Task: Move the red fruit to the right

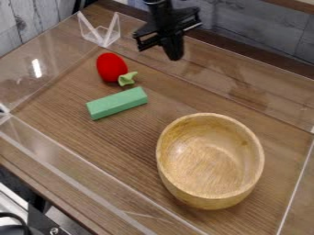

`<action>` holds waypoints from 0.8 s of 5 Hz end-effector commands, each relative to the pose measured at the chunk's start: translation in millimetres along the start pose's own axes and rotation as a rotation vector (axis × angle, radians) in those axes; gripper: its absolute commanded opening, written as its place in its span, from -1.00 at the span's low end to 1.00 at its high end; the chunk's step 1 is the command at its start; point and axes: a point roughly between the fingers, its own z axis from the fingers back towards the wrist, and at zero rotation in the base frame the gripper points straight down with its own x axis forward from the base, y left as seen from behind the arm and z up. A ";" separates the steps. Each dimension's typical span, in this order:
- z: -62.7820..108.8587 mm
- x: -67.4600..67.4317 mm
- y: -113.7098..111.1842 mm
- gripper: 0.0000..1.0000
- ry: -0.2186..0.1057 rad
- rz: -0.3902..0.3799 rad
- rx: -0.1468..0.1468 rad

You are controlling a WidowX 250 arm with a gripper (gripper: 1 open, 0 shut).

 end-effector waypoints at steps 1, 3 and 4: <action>17.1 21.7 1.8 -1.00 -0.073 0.042 -0.017; 15.1 30.3 11.0 -1.00 -0.081 0.030 -0.010; 9.2 25.0 6.7 -1.00 -0.061 -0.037 -0.017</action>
